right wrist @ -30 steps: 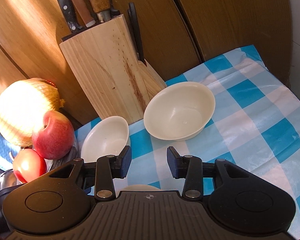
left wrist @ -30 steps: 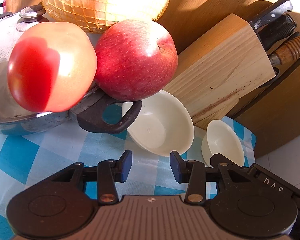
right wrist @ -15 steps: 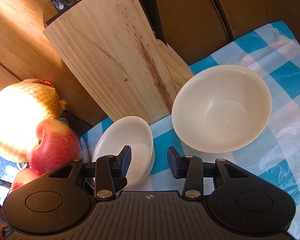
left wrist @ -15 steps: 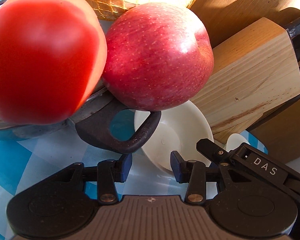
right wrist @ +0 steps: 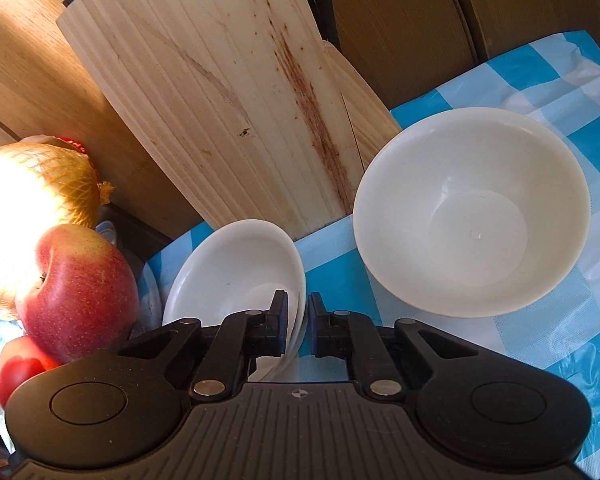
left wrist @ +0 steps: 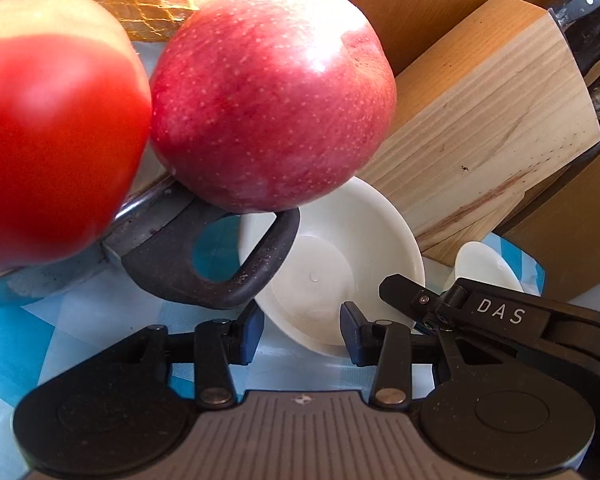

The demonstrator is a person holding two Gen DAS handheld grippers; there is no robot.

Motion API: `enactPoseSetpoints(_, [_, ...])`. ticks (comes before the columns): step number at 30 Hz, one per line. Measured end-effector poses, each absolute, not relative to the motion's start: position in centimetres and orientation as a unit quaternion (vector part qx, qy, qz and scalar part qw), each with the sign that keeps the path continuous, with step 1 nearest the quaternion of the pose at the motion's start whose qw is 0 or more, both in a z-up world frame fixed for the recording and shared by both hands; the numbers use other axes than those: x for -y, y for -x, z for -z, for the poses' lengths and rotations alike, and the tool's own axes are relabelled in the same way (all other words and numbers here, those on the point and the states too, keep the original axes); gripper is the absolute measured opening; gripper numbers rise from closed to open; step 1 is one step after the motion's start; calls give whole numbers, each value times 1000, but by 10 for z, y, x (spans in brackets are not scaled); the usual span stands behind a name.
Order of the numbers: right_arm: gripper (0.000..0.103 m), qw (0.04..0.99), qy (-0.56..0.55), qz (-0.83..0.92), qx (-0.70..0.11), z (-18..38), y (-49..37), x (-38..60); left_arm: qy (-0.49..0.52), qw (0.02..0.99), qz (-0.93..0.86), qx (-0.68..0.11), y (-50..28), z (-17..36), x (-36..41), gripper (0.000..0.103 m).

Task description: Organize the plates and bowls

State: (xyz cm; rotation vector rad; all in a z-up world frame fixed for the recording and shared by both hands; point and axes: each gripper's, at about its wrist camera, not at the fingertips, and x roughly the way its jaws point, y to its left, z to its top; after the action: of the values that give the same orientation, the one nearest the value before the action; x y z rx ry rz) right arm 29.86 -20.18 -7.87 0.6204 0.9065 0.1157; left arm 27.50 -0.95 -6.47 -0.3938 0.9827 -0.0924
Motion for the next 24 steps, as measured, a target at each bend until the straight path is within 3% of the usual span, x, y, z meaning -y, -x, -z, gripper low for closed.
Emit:
enactPoseSetpoints(20, [10, 857, -263, -41, -440, 45, -245, 218, 138, 866, 77, -474, -243, 48, 45, 35])
enactPoseSetpoints(24, [14, 853, -268, -33, -446, 52, -242, 220, 144, 869, 62, -470, -249, 50, 43, 36])
